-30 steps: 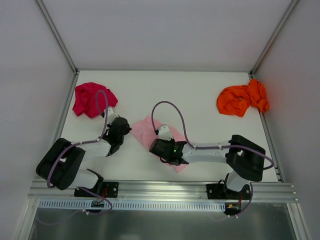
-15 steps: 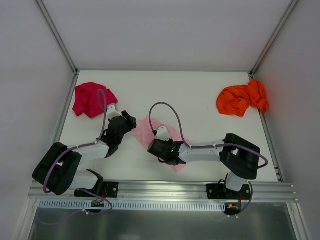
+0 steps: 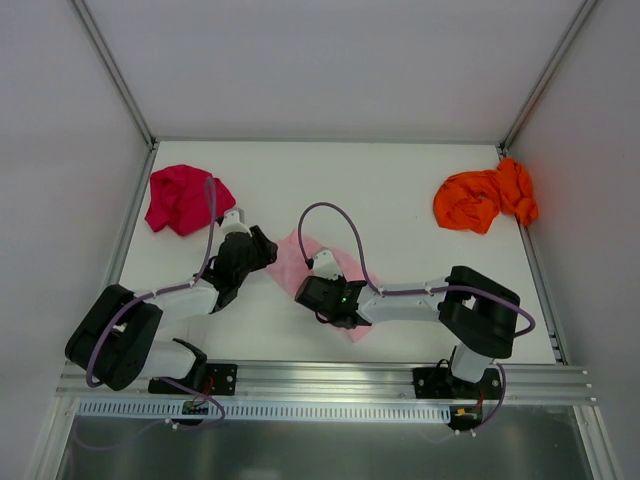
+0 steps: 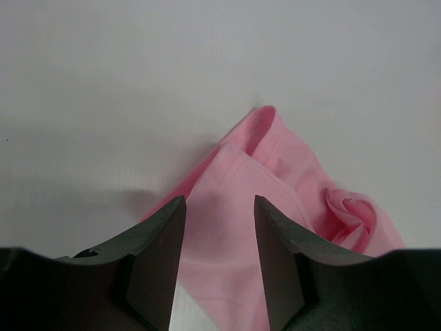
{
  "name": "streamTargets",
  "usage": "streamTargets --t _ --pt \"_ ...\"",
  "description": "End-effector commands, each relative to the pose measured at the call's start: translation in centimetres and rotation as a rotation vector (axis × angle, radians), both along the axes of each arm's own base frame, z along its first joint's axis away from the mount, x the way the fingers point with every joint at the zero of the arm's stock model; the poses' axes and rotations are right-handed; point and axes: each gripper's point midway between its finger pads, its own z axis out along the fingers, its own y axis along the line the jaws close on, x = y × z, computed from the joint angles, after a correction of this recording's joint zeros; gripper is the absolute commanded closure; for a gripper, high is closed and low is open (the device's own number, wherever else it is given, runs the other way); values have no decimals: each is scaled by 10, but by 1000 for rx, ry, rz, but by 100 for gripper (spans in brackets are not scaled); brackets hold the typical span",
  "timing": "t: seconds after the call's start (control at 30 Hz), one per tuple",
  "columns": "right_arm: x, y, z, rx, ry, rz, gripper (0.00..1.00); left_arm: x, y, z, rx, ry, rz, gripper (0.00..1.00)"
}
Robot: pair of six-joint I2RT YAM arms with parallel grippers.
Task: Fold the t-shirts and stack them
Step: Grab one side of the 2/3 rectangular tshirt with left arm
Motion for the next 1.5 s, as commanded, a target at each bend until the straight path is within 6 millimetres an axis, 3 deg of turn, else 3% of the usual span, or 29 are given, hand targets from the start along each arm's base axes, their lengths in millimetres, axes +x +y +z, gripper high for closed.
streamTargets --t 0.0,0.17,0.4,0.63,0.7,0.77,0.8,0.83,0.87,1.07,1.23,1.27,1.47 --pt "11 10 12 39 -41 -21 99 4 2 10 0 9 19 55" --pt "11 13 14 45 -41 -18 99 2 7 4 25 33 36 50" --pt "12 16 13 42 -37 -13 99 4 31 -2 119 69 142 52" --pt "12 17 11 36 -32 -14 99 7 21 -9 105 71 102 54" --pt "12 16 11 35 -35 -15 99 7 17 -13 99 72 80 57" --pt "12 15 12 32 -36 -15 99 9 13 -12 87 65 65 69" --pt "12 14 12 29 -36 -15 99 10 12 -13 90 67 60 76" --pt "12 14 12 29 -37 -17 99 10 12 -14 93 69 61 91" --pt "12 13 13 29 -37 -17 99 12 13 -14 99 70 66 99" --pt "9 3 14 2 -41 -46 99 14 26 -18 155 88 123 100" --pt "4 -23 23 -81 -73 -123 99 21 41 -13 190 86 188 100" --pt "3 -35 26 -116 -93 -156 99 24 41 -12 191 88 190 100" --pt "-11 -50 44 -122 -134 -186 99 35 39 -22 158 117 180 100"
